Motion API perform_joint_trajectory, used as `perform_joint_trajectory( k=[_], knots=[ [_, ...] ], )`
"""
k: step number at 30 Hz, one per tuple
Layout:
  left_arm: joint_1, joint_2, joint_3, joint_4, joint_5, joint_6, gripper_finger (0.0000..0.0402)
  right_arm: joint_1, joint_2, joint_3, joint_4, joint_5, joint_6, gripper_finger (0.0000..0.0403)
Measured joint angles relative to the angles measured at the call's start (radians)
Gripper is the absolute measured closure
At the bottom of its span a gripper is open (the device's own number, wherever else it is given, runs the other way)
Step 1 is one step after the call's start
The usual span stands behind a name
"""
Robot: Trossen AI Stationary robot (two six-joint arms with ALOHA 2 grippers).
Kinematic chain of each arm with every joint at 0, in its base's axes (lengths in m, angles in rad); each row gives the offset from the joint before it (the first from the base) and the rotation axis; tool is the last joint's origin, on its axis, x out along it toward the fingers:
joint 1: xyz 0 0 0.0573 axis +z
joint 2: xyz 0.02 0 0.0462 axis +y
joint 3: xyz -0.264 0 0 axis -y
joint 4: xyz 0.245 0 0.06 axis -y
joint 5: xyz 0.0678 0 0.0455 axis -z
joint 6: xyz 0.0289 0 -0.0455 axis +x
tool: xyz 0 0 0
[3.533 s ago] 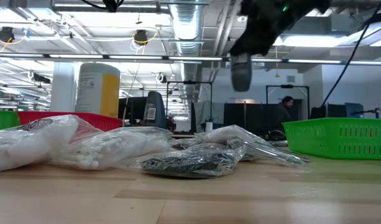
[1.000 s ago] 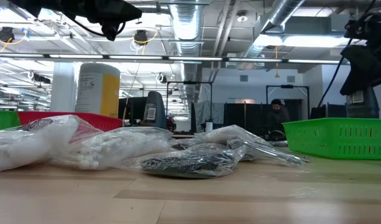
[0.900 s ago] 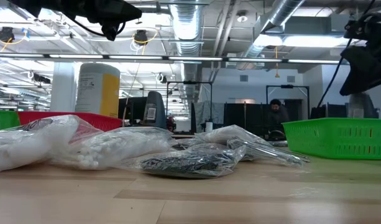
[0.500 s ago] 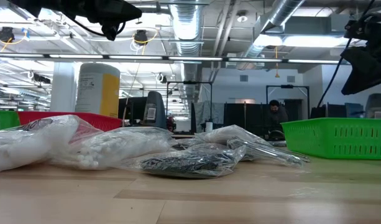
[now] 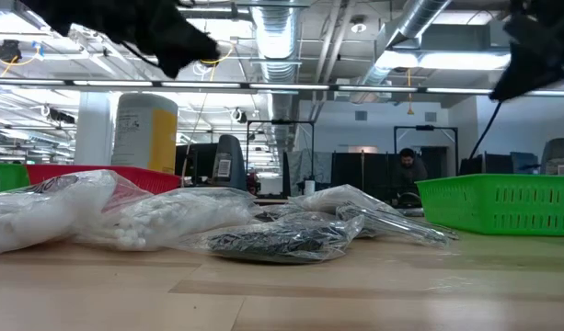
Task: Pick & Place Travel size toiletries
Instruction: Put the gray deodorant into the right red bin
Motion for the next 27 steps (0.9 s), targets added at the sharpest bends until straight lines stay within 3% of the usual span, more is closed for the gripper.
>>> perform_joint_trajectory(
  k=[5,12,19,27],
  knots=[
    [0.000,0.128,0.000,0.078,-0.016,-0.021,0.0232,-0.001,-0.005,0.051,0.016,0.083,-0.108,0.0300],
    [0.000,0.233,0.000,0.123,-0.066,-0.021,0.0162,-0.001,0.004,0.059,0.025,0.095,-0.128,0.0300],
    [0.000,0.301,-0.001,0.128,-0.134,-0.019,0.0142,-0.001,0.004,0.059,0.025,0.108,-0.128,0.0300],
    [0.000,0.364,-0.001,0.144,-0.136,-0.021,0.0142,-0.001,0.004,0.059,0.064,0.120,-0.158,0.0300]
  ],
)
